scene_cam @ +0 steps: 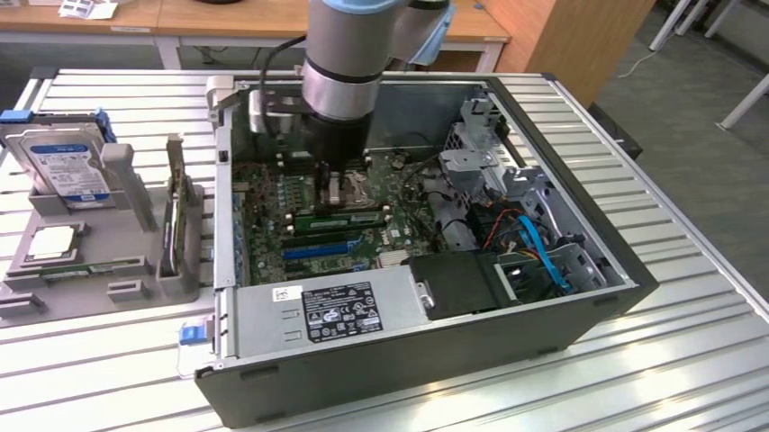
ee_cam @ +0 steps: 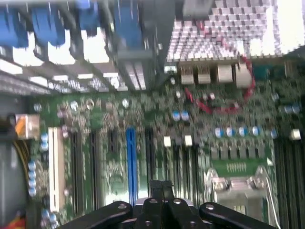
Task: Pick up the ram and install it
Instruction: 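Press down the ram until it locks into place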
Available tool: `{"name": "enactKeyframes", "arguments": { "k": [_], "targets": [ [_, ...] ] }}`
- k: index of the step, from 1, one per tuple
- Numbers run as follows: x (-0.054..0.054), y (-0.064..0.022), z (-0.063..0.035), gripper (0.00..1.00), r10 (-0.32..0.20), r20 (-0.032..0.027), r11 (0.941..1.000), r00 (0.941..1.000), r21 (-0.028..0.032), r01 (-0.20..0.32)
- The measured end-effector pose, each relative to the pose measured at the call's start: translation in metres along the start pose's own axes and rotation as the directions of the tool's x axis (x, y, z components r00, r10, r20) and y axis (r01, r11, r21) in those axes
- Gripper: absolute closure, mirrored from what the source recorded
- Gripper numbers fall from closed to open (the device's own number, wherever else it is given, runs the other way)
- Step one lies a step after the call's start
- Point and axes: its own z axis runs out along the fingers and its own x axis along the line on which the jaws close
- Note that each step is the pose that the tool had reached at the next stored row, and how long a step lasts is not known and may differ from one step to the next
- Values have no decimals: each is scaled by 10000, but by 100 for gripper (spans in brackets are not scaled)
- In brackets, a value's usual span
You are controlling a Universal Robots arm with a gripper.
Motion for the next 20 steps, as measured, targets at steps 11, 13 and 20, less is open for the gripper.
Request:
{"name": "enactKeyframes", "arguments": {
  "k": [11,13,20],
  "targets": [
    [-96,221,14,89,0,-42,10000,10000,11,0],
    [-92,219,31,89,-2,-42,10000,10000,12,2],
    [-59,213,144,89,2,-55,10000,10000,11,-2]
  ]
}}
